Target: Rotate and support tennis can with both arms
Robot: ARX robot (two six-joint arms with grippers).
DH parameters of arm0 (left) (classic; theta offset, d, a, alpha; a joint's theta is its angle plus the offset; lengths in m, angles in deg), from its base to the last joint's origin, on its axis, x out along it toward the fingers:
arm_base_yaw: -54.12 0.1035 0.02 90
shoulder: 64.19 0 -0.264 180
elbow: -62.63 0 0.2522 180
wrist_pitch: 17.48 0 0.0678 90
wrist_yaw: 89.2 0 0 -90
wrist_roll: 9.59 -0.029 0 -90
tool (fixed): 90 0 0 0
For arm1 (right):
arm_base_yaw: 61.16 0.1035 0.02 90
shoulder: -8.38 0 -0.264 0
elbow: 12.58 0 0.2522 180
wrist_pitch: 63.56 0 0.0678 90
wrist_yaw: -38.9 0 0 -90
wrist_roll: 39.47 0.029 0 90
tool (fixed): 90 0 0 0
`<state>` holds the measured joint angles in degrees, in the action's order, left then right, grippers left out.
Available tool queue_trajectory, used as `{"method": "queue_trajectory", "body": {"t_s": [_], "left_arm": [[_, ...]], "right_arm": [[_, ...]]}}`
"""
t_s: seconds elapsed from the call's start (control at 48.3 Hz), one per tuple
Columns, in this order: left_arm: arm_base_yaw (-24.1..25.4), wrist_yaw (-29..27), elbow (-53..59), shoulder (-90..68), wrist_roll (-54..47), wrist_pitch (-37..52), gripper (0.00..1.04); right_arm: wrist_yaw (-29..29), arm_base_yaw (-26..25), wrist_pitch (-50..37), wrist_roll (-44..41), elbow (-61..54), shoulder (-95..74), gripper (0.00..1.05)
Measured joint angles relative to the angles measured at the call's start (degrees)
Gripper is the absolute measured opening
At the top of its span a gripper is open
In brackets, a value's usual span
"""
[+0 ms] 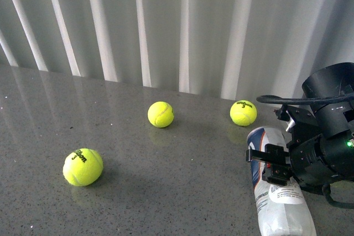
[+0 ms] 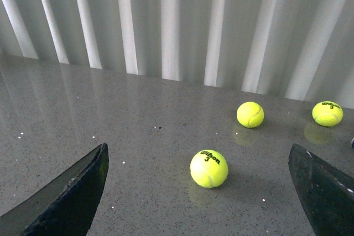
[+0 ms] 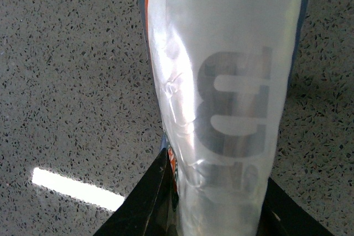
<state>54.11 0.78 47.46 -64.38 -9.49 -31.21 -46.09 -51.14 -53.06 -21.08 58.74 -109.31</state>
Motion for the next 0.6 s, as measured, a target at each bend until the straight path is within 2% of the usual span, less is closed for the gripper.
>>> {"method": "queue_trajectory", "body": {"t_s": [0.29, 0.601], "left_arm": [[0.0, 0.0, 0.0, 0.0, 0.0, 0.0, 0.98], [0.0, 0.0, 0.0, 0.0, 0.0, 0.0, 0.98]], "right_arm": [[0.0, 0.0, -0.4, -0.6, 0.0, 0.3, 0.15], [-0.7, 0.6, -0.6, -1.8, -0.4, 1.6, 0.08]]}}
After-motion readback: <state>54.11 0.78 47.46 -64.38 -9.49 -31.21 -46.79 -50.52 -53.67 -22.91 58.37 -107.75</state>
